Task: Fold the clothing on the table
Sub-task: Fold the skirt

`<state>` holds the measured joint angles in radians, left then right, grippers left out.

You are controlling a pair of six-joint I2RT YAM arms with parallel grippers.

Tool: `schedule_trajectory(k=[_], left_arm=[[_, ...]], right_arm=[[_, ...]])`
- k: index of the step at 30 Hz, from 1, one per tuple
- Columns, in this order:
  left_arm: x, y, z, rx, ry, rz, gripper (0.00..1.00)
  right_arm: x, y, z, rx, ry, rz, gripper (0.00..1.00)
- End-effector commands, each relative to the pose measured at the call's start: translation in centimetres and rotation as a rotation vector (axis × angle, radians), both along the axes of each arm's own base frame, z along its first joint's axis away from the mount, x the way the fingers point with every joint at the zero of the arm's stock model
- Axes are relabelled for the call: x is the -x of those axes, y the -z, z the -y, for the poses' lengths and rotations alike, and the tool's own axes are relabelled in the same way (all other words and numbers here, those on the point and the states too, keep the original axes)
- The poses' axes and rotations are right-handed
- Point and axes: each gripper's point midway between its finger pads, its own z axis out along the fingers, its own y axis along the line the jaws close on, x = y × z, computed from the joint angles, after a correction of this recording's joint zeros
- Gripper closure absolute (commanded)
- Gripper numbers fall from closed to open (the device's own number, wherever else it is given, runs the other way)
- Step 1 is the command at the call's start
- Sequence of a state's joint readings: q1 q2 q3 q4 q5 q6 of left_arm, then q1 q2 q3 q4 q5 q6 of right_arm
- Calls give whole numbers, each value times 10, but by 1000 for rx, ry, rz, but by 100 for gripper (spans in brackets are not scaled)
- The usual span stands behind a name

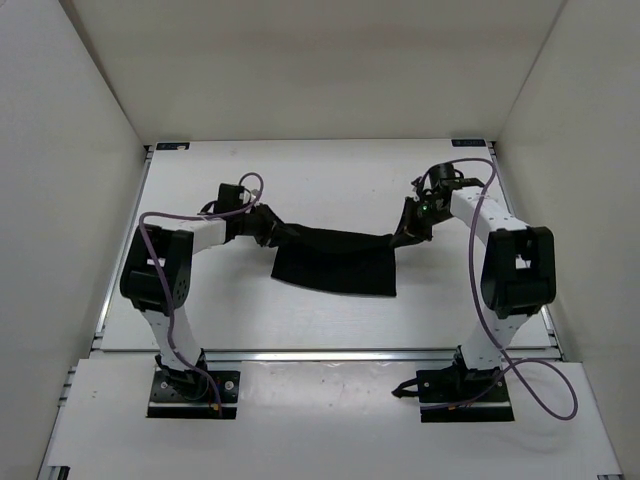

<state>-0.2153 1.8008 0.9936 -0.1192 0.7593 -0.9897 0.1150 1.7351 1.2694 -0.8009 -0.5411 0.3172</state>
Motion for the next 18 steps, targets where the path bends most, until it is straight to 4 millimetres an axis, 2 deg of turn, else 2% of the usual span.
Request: schedule_trajectory(k=[1, 3, 4, 6, 8, 9, 12, 15, 16, 18], left_arm=[[-48, -45, 7, 155, -56, 106, 72], [-60, -47, 3, 210, -110, 88, 68], [-67, -54, 0, 251, -139, 107, 57], [-76, -67, -7, 311, -184, 168, 56], [-75, -64, -19, 308, -226, 163, 56], [-73, -63, -22, 297, -223, 163, 56], [-61, -51, -35, 241, -236, 162, 55], [-38, -25, -41, 170, -205, 125, 51], [-29, -10, -43, 128, -191, 102, 48], [-20, 2, -50, 57, -158, 127, 48]], right_arm=[[-43, -3, 10, -17, 25, 92, 98], [-60, -2, 17, -27, 55, 116, 72], [-66, -3, 22, -21, 75, 134, 69], [-76, -10, 26, -21, 104, 182, 67], [-73, -6, 29, -15, 128, 185, 63], [-69, -11, 29, -16, 130, 197, 62], [-52, 2, 34, 4, 117, 160, 58], [-22, 28, 33, 28, 99, 92, 53], [-19, 28, 31, 43, 96, 102, 53], [-6, 39, 35, 91, 98, 81, 53]])
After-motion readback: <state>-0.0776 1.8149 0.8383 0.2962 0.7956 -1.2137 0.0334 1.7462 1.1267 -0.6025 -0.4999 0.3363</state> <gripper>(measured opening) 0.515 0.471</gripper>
